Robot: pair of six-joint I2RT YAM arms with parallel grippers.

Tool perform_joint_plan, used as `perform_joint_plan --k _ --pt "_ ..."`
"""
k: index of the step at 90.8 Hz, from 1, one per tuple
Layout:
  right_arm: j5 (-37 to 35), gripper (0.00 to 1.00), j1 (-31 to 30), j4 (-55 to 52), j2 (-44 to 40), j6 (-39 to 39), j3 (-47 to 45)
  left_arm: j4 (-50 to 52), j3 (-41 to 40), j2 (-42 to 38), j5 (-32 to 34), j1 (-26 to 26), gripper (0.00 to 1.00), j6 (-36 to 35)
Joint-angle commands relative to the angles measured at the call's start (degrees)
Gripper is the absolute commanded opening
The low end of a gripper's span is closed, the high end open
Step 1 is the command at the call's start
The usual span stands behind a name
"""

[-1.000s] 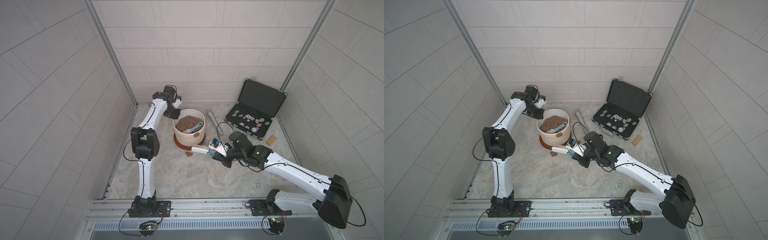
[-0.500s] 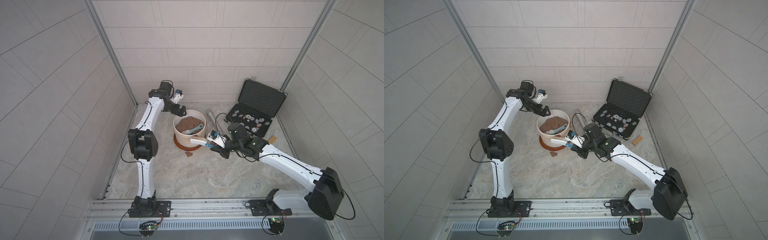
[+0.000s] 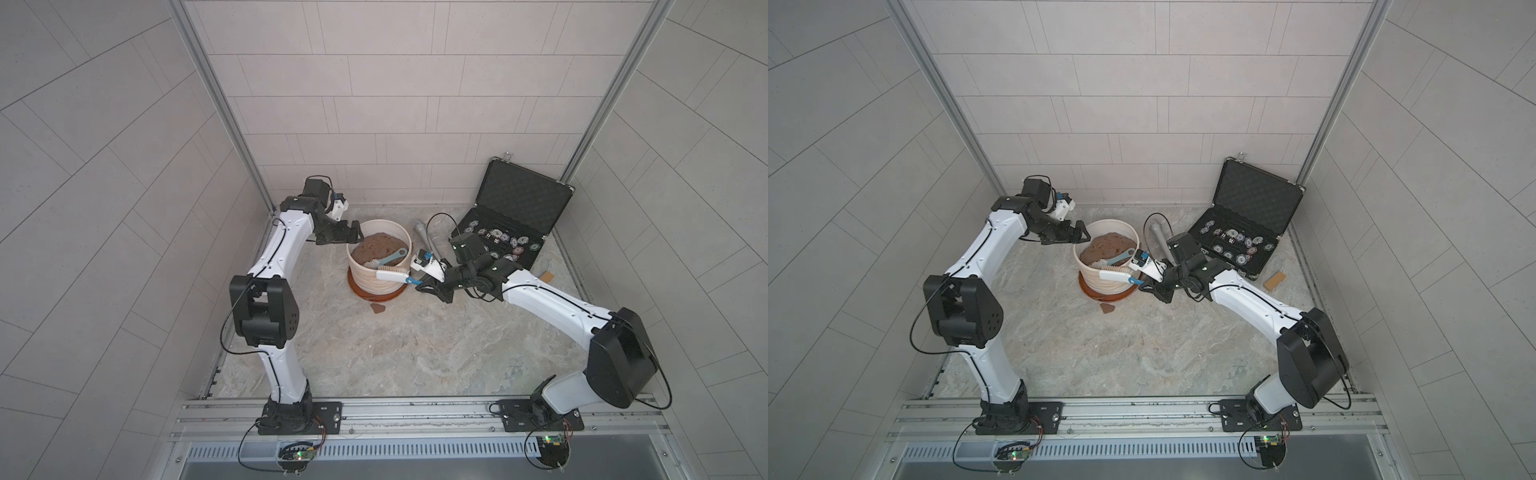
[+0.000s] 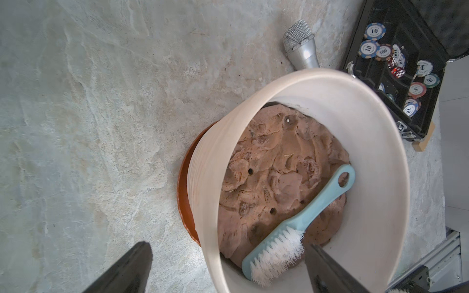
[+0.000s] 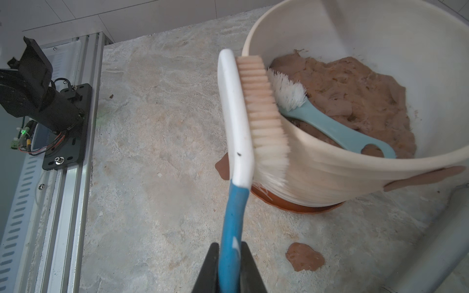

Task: Scrub the dried mud off the ceramic pot
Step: Brush off the soil from the pot, then rotate the pot on the tray.

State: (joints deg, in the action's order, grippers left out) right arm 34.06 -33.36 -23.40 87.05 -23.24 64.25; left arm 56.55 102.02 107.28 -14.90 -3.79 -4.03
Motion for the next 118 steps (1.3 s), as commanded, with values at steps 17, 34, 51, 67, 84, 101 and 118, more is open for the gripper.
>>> perform_joint_plan --k 17,34,51,67,84,101,118 --pt "5.3 0.0 1.7 1.7 5.8 -3.6 -4.0 -0.9 -1.7 0.5 -3.2 -0.2 0.81 0.5" --pt "6.4 0.0 2.2 4.5 6.7 -2.1 -6.9 -0.2 -1.0 1.5 -3.3 -0.3 0.77 -0.2" --pt "8.2 0.0 0.8 1.7 4.0 1.2 -7.2 0.6 0.3 2.8 -2.3 -0.4 0.74 -2.5" --pt "8.0 0.0 -1.6 4.1 -5.7 6.1 -12.1 1.9 3.5 6.3 1.0 -1.2 0.65 -6.7" --pt "5.1 0.0 -1.5 6.3 -18.1 11.1 -17.5 4.3 11.7 11.8 5.6 -2.1 0.29 -11.8" --pt "1.1 0.0 -1.5 6.1 -26.2 13.6 -19.1 4.6 18.4 15.6 8.4 -3.2 0.16 -16.6" --pt "-3.7 0.0 -1.4 5.4 -29.4 14.4 -19.1 4.5 22.1 18.4 9.5 -4.8 0.0 -24.6"
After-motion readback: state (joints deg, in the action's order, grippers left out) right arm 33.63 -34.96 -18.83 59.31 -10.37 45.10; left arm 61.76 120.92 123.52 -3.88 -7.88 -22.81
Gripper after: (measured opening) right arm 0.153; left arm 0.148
